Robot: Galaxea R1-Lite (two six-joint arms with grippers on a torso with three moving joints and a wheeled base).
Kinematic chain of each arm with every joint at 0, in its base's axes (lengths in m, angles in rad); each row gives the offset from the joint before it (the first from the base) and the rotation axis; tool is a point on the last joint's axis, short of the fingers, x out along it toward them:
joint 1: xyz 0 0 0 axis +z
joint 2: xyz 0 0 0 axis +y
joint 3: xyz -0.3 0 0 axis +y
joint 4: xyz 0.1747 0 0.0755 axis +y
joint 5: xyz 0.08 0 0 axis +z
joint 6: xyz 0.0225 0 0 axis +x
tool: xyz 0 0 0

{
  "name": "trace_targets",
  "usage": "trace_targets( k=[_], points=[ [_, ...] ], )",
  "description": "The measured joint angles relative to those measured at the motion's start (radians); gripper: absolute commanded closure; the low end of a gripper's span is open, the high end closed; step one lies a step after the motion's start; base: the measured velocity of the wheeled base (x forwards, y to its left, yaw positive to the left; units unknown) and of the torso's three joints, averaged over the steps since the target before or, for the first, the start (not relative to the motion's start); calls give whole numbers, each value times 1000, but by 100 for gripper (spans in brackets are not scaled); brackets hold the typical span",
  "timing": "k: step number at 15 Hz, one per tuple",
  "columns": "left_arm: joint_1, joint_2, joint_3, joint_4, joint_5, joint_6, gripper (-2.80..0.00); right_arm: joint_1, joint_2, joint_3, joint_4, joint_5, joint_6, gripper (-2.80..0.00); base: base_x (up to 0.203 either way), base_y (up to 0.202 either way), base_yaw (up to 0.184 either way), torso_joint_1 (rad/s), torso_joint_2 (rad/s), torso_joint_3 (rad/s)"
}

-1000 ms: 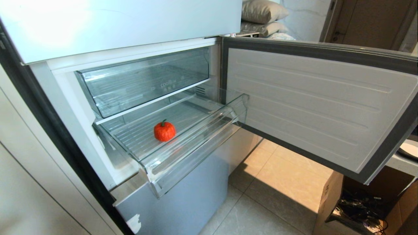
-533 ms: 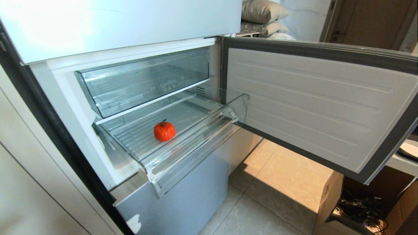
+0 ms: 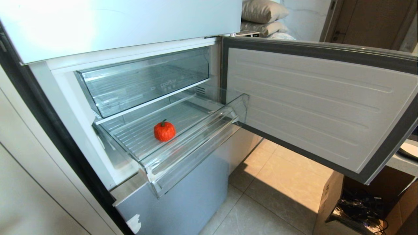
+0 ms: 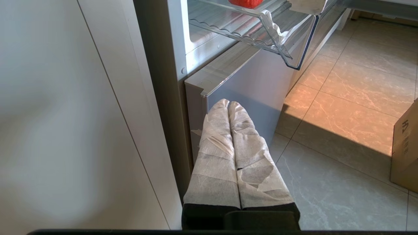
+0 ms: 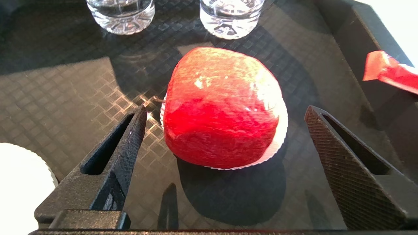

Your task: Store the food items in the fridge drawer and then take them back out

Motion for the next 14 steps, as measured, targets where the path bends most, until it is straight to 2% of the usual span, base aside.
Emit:
trace_targets(
  k=[7,14],
  points=[
    [0,0,0,0,0,0,0,12,46,-57,7,3,5,-280,0,0,0,0,0,0],
    [0,0,0,0,0,0,0,31,52,-58,9,2,24,-280,0,0,0,0,0,0]
  ],
)
